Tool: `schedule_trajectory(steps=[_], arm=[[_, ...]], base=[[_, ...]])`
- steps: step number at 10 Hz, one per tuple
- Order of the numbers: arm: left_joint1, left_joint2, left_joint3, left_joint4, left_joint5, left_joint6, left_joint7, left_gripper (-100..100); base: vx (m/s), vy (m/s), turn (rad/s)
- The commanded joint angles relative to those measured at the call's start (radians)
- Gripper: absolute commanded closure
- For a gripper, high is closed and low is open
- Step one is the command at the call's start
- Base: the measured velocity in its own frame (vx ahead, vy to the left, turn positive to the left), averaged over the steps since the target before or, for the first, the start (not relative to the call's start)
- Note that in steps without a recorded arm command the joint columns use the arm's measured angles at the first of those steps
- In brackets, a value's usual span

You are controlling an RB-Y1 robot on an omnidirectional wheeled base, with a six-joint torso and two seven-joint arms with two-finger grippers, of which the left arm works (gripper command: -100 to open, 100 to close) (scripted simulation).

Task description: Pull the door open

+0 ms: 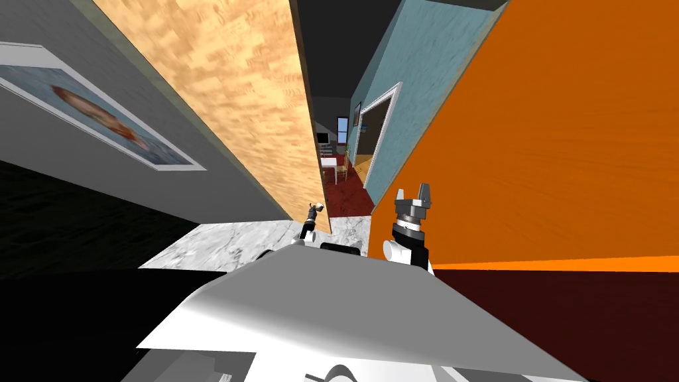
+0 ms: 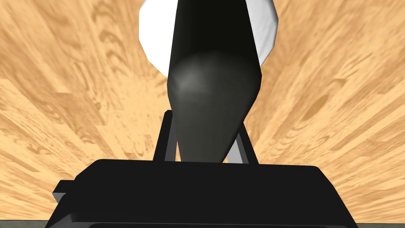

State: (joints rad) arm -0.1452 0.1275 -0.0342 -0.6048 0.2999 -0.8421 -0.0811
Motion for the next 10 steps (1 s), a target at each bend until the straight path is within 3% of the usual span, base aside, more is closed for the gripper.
schedule_trajectory(steps=[1, 4, 10], arm=[[0.008, 0.029, -0.006, -0.018, -0.006, 0.011, 0.025, 100], [0.01, 0.063, -0.031, -0.013, -0.023, 0.017, 0.078, 100], [0.009, 0.078, -0.046, -0.009, -0.03, 0.023, 0.114, 100]], base=[[-0.19, 0.07, -0.16], [-0.088, 0.061, -0.212], [0.165, 0.013, -0.117]])
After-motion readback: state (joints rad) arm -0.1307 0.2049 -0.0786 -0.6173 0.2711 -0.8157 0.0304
